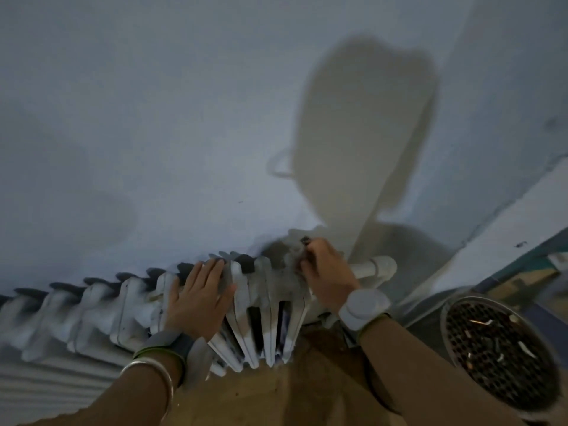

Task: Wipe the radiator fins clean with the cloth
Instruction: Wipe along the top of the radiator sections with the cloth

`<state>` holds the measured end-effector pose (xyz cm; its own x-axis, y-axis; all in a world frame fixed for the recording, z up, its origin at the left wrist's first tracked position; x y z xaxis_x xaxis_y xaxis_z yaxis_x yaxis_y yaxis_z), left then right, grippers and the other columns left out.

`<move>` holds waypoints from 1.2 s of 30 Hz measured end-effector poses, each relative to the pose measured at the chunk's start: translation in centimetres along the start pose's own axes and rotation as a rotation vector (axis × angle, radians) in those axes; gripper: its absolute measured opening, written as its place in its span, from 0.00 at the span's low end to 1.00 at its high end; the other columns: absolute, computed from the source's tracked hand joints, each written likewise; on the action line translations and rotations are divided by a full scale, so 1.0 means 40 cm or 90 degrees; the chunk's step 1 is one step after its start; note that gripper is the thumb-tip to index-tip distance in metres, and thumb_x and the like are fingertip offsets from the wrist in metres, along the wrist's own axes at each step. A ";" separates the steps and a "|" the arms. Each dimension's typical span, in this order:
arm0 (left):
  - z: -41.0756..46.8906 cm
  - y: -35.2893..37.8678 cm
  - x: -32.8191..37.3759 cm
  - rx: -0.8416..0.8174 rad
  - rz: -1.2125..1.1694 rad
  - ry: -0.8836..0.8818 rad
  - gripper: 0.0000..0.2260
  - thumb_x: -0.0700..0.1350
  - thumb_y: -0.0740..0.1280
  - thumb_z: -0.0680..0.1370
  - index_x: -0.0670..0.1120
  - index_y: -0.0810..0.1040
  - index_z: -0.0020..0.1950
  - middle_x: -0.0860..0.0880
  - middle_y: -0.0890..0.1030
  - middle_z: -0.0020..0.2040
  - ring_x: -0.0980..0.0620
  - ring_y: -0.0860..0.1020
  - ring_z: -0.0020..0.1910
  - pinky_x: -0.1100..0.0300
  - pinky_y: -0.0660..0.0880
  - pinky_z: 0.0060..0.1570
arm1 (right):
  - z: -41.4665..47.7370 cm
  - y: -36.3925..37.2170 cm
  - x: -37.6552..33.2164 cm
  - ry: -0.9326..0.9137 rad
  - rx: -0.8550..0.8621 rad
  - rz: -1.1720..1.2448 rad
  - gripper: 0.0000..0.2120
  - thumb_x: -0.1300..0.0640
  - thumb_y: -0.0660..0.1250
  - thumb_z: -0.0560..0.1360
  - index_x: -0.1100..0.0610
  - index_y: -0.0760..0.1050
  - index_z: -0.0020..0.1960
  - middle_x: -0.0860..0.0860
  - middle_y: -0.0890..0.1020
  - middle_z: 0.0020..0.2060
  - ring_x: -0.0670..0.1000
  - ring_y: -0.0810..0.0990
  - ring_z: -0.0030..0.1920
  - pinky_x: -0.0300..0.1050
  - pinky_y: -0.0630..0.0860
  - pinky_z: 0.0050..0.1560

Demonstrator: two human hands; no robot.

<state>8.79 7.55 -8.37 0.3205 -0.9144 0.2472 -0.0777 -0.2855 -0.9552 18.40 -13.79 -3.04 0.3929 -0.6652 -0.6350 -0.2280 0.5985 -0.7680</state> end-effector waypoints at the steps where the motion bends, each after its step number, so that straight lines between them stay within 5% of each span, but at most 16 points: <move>1: 0.002 0.004 -0.004 -0.004 0.003 -0.002 0.30 0.65 0.40 0.77 0.55 0.46 0.77 0.57 0.47 0.78 0.56 0.45 0.77 0.46 0.45 0.75 | 0.006 0.030 -0.018 -0.005 -0.018 -0.018 0.04 0.57 0.59 0.79 0.57 0.67 0.51 0.52 0.73 0.51 0.53 0.73 0.48 0.45 0.69 0.47; 3: 0.004 0.010 -0.013 0.004 0.008 -0.009 0.32 0.67 0.37 0.75 0.56 0.46 0.77 0.58 0.48 0.78 0.56 0.46 0.77 0.47 0.45 0.75 | 0.011 0.091 -0.026 -0.003 -0.058 -0.087 0.10 0.56 0.57 0.80 0.58 0.69 0.59 0.55 0.74 0.59 0.56 0.72 0.59 0.48 0.69 0.56; 5: 0.001 0.019 -0.018 0.030 0.010 -0.006 0.40 0.72 0.29 0.69 0.57 0.48 0.77 0.59 0.49 0.78 0.57 0.47 0.77 0.48 0.46 0.75 | 0.006 0.142 -0.002 0.014 -0.101 -0.162 0.19 0.52 0.55 0.81 0.53 0.65 0.71 0.52 0.64 0.72 0.56 0.61 0.72 0.50 0.60 0.68; 8: -0.004 0.036 -0.026 0.070 0.028 0.025 0.45 0.71 0.23 0.67 0.56 0.53 0.77 0.59 0.54 0.77 0.57 0.49 0.76 0.45 0.52 0.74 | 0.006 0.161 0.029 0.046 -0.103 -0.174 0.20 0.49 0.54 0.82 0.45 0.63 0.73 0.46 0.53 0.77 0.53 0.52 0.76 0.51 0.54 0.71; 11: -0.014 0.049 -0.015 0.052 0.056 0.051 0.36 0.65 0.35 0.78 0.50 0.69 0.71 0.52 0.71 0.70 0.48 0.64 0.72 0.37 0.66 0.64 | 0.016 0.147 0.026 0.026 -0.051 -0.143 0.17 0.53 0.56 0.81 0.50 0.72 0.68 0.48 0.59 0.75 0.54 0.60 0.73 0.46 0.58 0.68; 13: -0.015 0.050 -0.017 0.071 0.044 0.035 0.32 0.64 0.39 0.79 0.49 0.71 0.70 0.51 0.73 0.69 0.47 0.65 0.71 0.37 0.66 0.65 | 0.018 0.138 0.021 -0.001 -0.011 -0.127 0.14 0.56 0.59 0.80 0.55 0.78 0.62 0.52 0.66 0.72 0.59 0.66 0.67 0.46 0.63 0.63; 19: -0.005 0.053 -0.019 0.071 -0.005 0.049 0.41 0.70 0.30 0.72 0.53 0.59 0.76 0.53 0.58 0.77 0.50 0.51 0.77 0.43 0.43 0.74 | -0.004 0.134 0.008 -0.073 0.081 -0.129 0.08 0.66 0.62 0.74 0.63 0.79 0.45 0.58 0.79 0.49 0.64 0.76 0.47 0.57 0.75 0.45; 21: -0.014 0.046 -0.019 0.107 0.017 0.030 0.36 0.68 0.34 0.75 0.53 0.62 0.75 0.54 0.63 0.75 0.51 0.55 0.76 0.43 0.49 0.73 | -0.017 0.138 0.008 -0.070 0.095 -0.153 0.06 0.71 0.64 0.71 0.63 0.78 0.43 0.59 0.79 0.46 0.63 0.77 0.45 0.58 0.76 0.42; 24: -0.010 0.061 -0.019 0.078 0.021 0.037 0.34 0.66 0.36 0.74 0.55 0.55 0.77 0.54 0.54 0.77 0.52 0.48 0.77 0.44 0.42 0.74 | -0.056 0.131 0.000 -0.099 0.140 -0.197 0.09 0.64 0.58 0.72 0.61 0.77 0.41 0.57 0.79 0.43 0.61 0.77 0.42 0.55 0.77 0.40; 29: -0.004 0.063 -0.025 0.040 0.010 0.037 0.48 0.72 0.22 0.63 0.55 0.48 0.77 0.54 0.46 0.78 0.52 0.42 0.77 0.47 0.33 0.71 | -0.101 0.125 -0.005 -0.137 0.147 -0.194 0.13 0.55 0.55 0.75 0.58 0.77 0.46 0.55 0.78 0.48 0.54 0.68 0.49 0.53 0.77 0.47; 31: -0.001 0.060 -0.023 0.045 0.010 0.043 0.45 0.72 0.26 0.68 0.54 0.54 0.77 0.53 0.52 0.78 0.50 0.47 0.77 0.47 0.37 0.73 | -0.086 0.126 0.008 -0.112 0.142 -0.220 0.16 0.51 0.55 0.75 0.55 0.78 0.53 0.53 0.78 0.54 0.54 0.69 0.54 0.55 0.76 0.52; 34: 0.004 0.071 -0.025 0.053 0.090 0.069 0.28 0.60 0.41 0.81 0.50 0.69 0.71 0.50 0.70 0.71 0.43 0.62 0.72 0.40 0.63 0.67 | -0.057 0.142 0.021 -0.091 0.099 -0.227 0.20 0.47 0.54 0.75 0.53 0.77 0.60 0.53 0.77 0.59 0.59 0.75 0.58 0.60 0.74 0.56; 36: 0.002 0.084 -0.027 0.043 0.093 0.065 0.25 0.57 0.40 0.82 0.51 0.64 0.73 0.54 0.67 0.72 0.45 0.60 0.74 0.37 0.63 0.66 | -0.048 0.154 0.024 -0.090 0.090 -0.253 0.20 0.47 0.54 0.74 0.51 0.76 0.60 0.50 0.77 0.60 0.57 0.75 0.60 0.60 0.74 0.55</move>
<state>8.27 7.60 -11.86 0.2122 -0.9702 0.1168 -0.0516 -0.1304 -0.9901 15.68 -11.60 -8.53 0.5451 -0.7945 -0.2675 0.0861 0.3705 -0.9248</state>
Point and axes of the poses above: each hand's wrist, its own z-axis towards the middle knuckle, its own y-axis out of the palm, x = y × z, the point moved 8 cm from there along z, towards the middle knuckle
